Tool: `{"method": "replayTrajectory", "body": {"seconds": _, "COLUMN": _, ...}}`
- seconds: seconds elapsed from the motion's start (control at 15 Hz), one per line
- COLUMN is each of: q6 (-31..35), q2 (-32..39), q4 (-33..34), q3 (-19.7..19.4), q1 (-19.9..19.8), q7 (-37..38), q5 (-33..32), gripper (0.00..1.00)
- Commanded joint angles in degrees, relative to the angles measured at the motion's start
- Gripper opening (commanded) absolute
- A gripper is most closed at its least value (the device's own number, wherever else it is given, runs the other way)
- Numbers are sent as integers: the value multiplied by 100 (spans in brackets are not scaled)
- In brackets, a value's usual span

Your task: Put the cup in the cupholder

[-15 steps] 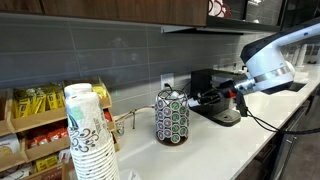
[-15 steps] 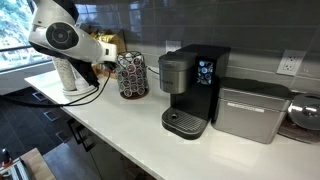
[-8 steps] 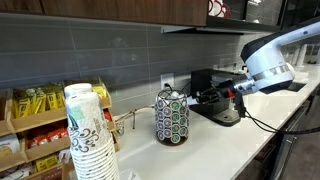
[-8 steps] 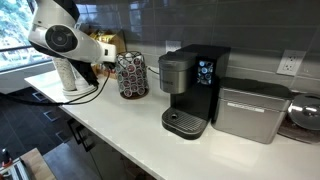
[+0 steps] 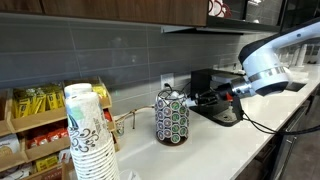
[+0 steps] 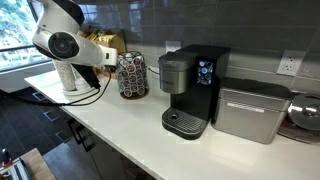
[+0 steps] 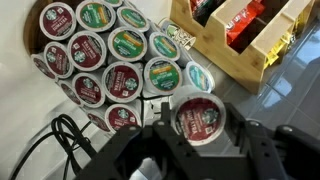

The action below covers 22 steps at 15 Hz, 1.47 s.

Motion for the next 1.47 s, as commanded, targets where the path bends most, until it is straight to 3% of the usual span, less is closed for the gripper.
{"method": "replayTrajectory", "body": {"seconds": 0.0, "q6": -95, "q2": 135, "q4": 77, "q3": -80, "q1": 27, "q7": -496, "q5": 464, "gripper": 29}}
{"method": "replayTrajectory", "body": {"seconds": 0.73, "q6": -279, "q2": 284, "q4": 92, "q3": -147, "q1": -23, "q7": -1485, "q5": 1348, "gripper": 29}}
{"method": "replayTrajectory", "body": {"seconds": 1.4, "q6": -507, "q2": 452, "q4": 115, "q3": -223, "q1": -33, "q7": -1977, "q5": 1710, "gripper": 29}}
